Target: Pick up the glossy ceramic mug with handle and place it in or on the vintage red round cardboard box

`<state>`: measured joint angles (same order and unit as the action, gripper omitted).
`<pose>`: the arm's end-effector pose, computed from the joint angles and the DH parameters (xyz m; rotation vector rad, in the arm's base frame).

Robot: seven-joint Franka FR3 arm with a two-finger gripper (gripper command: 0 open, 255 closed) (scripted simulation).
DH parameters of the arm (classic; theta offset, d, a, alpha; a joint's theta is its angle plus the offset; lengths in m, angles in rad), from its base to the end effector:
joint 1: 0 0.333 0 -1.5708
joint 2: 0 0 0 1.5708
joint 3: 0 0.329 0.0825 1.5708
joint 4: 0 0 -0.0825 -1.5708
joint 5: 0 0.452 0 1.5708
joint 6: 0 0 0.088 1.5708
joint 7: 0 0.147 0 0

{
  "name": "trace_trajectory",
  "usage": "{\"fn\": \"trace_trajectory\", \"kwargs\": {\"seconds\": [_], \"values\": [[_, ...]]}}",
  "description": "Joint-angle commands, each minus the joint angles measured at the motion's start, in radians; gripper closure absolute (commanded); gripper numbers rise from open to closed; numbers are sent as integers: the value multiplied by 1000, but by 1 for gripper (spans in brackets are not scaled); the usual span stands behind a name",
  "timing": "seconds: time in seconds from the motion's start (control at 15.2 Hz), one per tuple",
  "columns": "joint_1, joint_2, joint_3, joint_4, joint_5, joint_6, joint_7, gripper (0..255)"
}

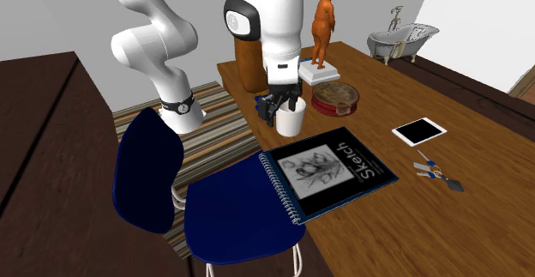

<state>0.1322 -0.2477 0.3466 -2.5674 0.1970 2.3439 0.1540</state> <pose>0.4246 0.2192 0.2734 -3.0689 -0.2750 0.0046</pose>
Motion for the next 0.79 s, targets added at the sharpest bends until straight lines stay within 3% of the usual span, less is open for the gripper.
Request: {"fn": "trace_trajectory", "kwargs": {"seconds": [0.0, 0.13, 0.2, 0.73], "values": [[0, 0, 0, 0, 0, 1, 0, 0], [0, 0, 0, 0, 0, 1, 0, 0], [0, 0, 0, 0, 0, 1, 0, 255], [0, 0, 0, 0, 0, 1, 0, 255]]}}
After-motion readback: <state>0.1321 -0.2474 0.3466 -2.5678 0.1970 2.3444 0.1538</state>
